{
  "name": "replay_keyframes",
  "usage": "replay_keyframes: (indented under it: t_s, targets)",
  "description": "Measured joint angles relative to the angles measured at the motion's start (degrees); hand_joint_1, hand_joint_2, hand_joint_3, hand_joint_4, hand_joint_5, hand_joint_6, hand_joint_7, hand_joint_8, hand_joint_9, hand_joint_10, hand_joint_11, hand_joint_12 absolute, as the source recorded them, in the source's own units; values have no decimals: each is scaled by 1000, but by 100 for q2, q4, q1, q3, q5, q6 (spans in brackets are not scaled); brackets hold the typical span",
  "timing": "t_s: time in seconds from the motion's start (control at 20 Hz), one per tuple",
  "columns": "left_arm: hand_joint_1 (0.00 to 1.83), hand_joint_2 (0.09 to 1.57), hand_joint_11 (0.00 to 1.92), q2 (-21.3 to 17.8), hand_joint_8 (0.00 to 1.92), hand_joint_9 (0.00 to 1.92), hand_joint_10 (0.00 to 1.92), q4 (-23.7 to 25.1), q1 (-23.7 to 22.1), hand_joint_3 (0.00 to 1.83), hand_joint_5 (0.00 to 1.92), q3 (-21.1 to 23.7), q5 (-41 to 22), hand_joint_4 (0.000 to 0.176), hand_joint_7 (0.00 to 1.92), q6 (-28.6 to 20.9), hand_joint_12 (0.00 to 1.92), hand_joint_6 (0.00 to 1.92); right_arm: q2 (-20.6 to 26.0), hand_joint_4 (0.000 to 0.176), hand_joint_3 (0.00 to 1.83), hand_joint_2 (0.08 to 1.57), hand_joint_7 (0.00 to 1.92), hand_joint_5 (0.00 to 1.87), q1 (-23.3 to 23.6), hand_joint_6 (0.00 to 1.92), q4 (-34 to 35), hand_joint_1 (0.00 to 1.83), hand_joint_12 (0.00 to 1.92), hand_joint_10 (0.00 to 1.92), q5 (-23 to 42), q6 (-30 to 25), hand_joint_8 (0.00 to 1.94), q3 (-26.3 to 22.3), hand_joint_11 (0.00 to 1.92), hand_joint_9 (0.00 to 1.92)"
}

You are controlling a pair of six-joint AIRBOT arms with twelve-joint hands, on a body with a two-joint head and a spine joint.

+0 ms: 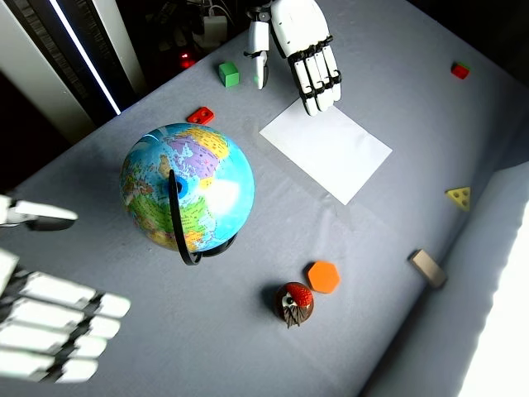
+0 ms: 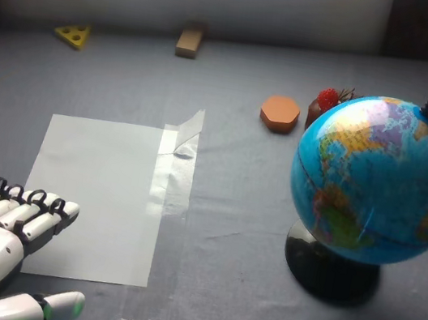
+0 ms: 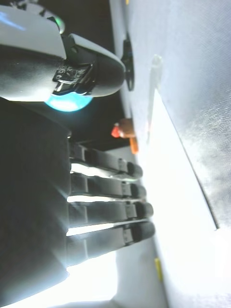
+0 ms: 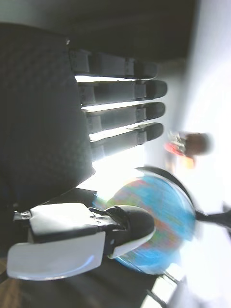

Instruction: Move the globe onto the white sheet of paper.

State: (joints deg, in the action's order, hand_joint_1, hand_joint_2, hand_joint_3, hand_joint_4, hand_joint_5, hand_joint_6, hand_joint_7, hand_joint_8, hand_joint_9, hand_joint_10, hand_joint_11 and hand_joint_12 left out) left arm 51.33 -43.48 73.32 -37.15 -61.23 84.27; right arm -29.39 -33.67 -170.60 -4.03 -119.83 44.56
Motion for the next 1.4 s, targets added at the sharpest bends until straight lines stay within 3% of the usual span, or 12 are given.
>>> replay_keyframes:
  t_s: [0.2,0.4,0.45,0.5,0.55,0.6,0.7,0.75,0.85,0.95,1.1,1.4]
  targets:
    - [0,1225,0,-7,1,82,4,20,-13,0,16,7,22,15,39,4,240,0,-216,0,0,1158,160,141,334,7,0,0,195,9,640,763,4,116,0,210]
    - [0,1225,0,-9,1,71,0,61,-72,0,35,7,199,14,39,4,242,8,-350,0,0,1158,169,155,570,9,138,0,225,6,1331,872,3,103,0,210]
    - [0,1225,0,-17,1,71,0,39,-129,0,35,2,284,14,39,9,242,8,-350,0,0,1158,169,155,570,9,787,0,225,6,1482,1515,3,120,0,210]
    - [0,1224,0,-22,2,72,0,48,-203,0,31,-17,374,14,42,81,243,5,-345,0,0,1158,169,159,625,10,2538,0,225,5,1840,3014,3,214,0,210]
    - [0,1224,0,-28,2,72,0,44,-221,0,31,-35,391,14,42,72,243,5,-365,0,0,1158,169,159,643,10,3757,0,225,5,2190,4024,3,308,0,210]
    - [0,1223,0,-42,2,73,1,44,-221,0,29,-68,411,14,42,-35,243,4,-398,0,0,1157,169,160,715,10,4437,0,226,6,2581,4507,3,391,0,211]
    - [0,1223,0,-87,2,81,4,-50,-219,0,34,-70,378,14,42,94,245,6,-424,0,0,1157,170,160,782,7,4671,0,253,6,2887,4817,2,404,0,216]
    - [0,1223,0,-90,1,82,4,-74,-201,0,35,-72,354,14,42,92,245,6,-431,0,0,1157,170,158,772,6,4813,0,254,5,2907,5300,2,415,0,215]
    - [0,1223,0,-90,1,78,2,-85,-4,0,35,15,177,14,43,-144,246,5,-426,0,0,1157,171,156,669,5,5709,0,255,4,2898,6985,2,485,0,213]
    - [0,1224,0,-90,1,85,4,57,20,0,33,114,76,14,43,90,282,3,-428,0,0,1154,167,139,616,0,6649,0,257,3,2966,8533,0,640,0,211]
    - [0,1223,0,-101,0,106,6,149,42,0,38,96,13,14,43,20,331,2,-693,0,0,1151,167,140,702,1,6900,0,259,3,3158,9648,0,975,0,211]
    - [0,1224,0,-114,1,123,6,94,-234,0,42,74,98,14,49,114,390,2,-1462,0,0,1150,161,155,468,6,7770,0,261,2,4181,10697,0,2310,0,211]
